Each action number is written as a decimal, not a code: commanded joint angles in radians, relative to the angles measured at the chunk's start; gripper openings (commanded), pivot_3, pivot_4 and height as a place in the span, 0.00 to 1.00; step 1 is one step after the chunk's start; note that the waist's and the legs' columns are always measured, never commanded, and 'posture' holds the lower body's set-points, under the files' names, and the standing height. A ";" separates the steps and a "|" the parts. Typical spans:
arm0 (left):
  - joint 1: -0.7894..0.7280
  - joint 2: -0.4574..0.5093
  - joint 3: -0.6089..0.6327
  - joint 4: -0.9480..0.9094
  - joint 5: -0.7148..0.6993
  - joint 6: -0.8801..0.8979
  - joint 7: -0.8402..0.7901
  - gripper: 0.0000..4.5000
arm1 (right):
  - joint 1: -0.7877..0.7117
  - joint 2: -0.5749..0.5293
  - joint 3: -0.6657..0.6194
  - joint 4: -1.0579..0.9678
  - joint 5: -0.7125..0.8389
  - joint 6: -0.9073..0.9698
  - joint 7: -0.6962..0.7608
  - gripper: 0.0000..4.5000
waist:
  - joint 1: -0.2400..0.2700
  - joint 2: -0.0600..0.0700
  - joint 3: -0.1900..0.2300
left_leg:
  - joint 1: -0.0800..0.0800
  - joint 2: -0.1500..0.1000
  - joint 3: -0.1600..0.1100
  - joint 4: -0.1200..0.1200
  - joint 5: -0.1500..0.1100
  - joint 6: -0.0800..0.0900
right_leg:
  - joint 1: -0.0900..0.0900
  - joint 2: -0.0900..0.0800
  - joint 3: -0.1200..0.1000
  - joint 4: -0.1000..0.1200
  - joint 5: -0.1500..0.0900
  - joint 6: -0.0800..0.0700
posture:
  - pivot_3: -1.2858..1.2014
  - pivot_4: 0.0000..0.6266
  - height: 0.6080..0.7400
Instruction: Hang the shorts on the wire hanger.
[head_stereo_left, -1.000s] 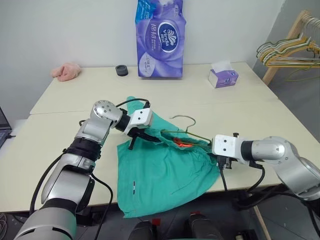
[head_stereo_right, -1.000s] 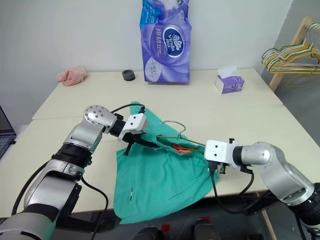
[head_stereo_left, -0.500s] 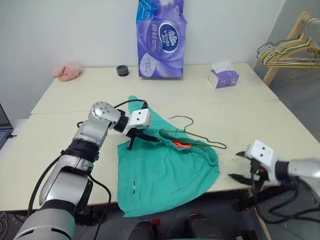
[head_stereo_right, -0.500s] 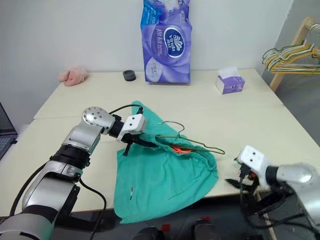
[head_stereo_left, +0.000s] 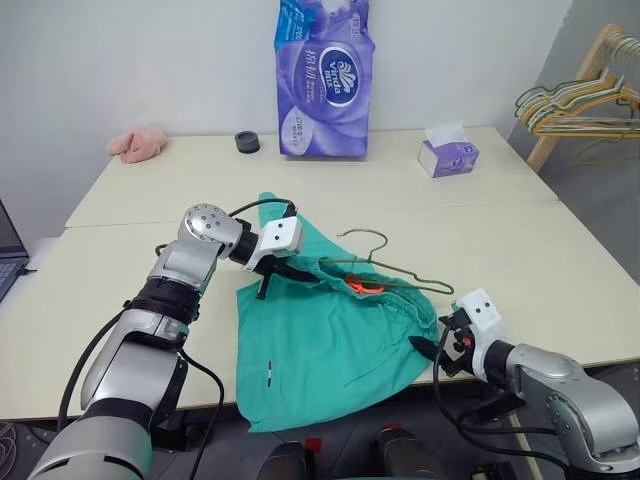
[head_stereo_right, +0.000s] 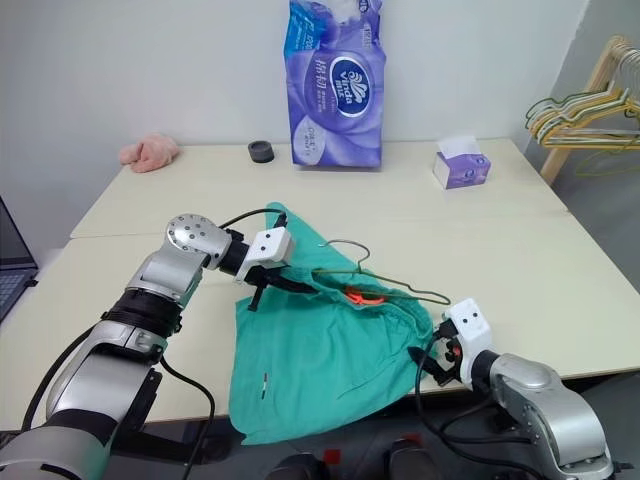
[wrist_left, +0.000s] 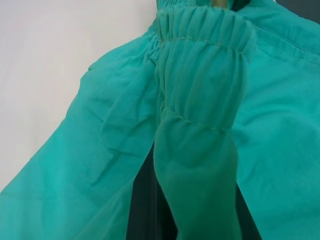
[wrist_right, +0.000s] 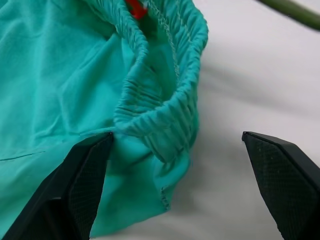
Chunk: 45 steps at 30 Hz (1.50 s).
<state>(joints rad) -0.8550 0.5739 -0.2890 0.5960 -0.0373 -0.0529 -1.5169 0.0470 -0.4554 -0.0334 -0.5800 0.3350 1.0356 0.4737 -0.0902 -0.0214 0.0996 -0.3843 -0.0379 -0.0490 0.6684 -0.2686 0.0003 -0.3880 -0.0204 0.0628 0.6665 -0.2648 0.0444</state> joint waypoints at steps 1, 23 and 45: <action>-0.025 0.009 0.022 -0.012 -0.007 -0.008 0.005 0.00 | -0.019 0.016 0.000 0.000 0.006 -0.005 -0.029 0.78 | 0.000 0.000 0.000 | 0.000 0.000 0.000 0.000 0.000 0.000 | 0.000 0.000 0.000 0.000 0.000 0.000 | 0.46 0.11 1.00; 0.009 0.109 0.020 -0.121 -0.083 0.137 -0.096 0.00 | -0.027 -0.060 -0.258 0.057 0.120 0.014 -0.035 0.01 | -0.007 0.000 0.000 | 0.000 0.000 0.000 0.000 0.000 0.000 | 0.000 0.000 0.000 0.000 0.000 0.000 | 0.45 0.11 1.00; -0.011 0.106 -0.006 -0.056 -0.004 0.047 -0.035 0.00 | -0.007 -0.146 -0.252 -0.054 0.202 0.052 -0.031 0.01 | -0.011 0.000 0.000 | 0.000 0.000 0.001 -0.001 0.000 0.000 | 0.000 0.000 0.000 0.000 0.000 0.000 | 0.45 0.12 1.00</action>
<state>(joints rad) -0.8374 0.6612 -0.3123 0.5267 -0.0581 0.0126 -1.5639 0.0353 -0.5784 -0.2566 -0.6002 0.5374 1.0831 0.4473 -0.1008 -0.0211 0.0998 -0.3843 -0.0379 -0.0484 0.6676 -0.2686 0.0004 -0.3878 -0.0203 0.0634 0.6659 -0.2650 0.0446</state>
